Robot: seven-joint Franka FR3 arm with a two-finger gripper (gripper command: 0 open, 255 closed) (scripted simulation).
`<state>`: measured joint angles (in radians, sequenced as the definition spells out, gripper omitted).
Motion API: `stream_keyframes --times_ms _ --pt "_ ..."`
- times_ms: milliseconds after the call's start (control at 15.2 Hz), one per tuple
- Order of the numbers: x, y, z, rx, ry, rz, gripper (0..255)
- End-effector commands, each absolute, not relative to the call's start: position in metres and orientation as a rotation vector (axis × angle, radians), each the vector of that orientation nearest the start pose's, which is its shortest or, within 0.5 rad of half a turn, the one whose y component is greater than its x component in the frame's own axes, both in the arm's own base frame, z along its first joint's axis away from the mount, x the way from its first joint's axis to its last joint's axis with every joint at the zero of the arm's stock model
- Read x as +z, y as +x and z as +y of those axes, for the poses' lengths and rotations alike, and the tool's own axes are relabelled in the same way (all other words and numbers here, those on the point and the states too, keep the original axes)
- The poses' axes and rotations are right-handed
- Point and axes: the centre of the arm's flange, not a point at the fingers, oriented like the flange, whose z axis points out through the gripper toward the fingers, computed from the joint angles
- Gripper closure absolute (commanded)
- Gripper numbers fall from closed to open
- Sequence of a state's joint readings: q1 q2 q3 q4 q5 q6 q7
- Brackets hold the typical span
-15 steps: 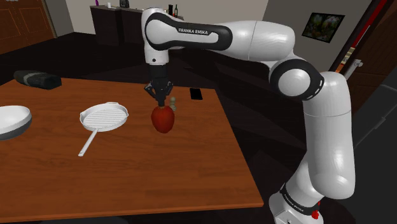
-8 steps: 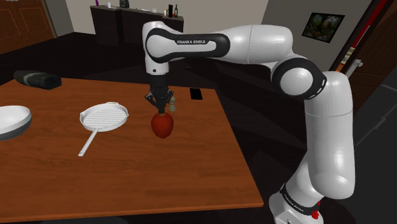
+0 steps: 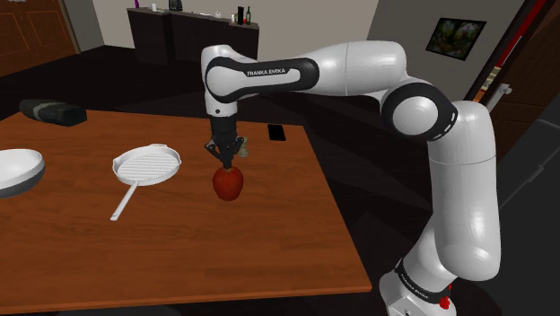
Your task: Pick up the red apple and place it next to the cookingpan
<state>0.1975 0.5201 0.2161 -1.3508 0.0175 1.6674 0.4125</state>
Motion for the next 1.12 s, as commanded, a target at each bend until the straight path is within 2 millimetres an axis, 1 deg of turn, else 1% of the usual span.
stream_keyframes --times_ms 0,264,330,660,858,924,1056 --pt "0.415 0.636 0.251 0.349 -3.083 0.030 255" --pt "0.415 0.636 0.251 0.349 -3.083 0.030 255" --pt "0.415 0.636 0.251 0.349 -3.083 0.030 0" --pt "0.415 0.636 0.251 0.349 -3.083 0.030 0" --pt "0.453 0.645 0.249 0.349 -3.083 0.030 0" --pt "0.464 0.647 0.249 0.349 -3.083 0.030 0" --pt "0.464 0.647 0.248 0.349 -3.083 0.030 0"
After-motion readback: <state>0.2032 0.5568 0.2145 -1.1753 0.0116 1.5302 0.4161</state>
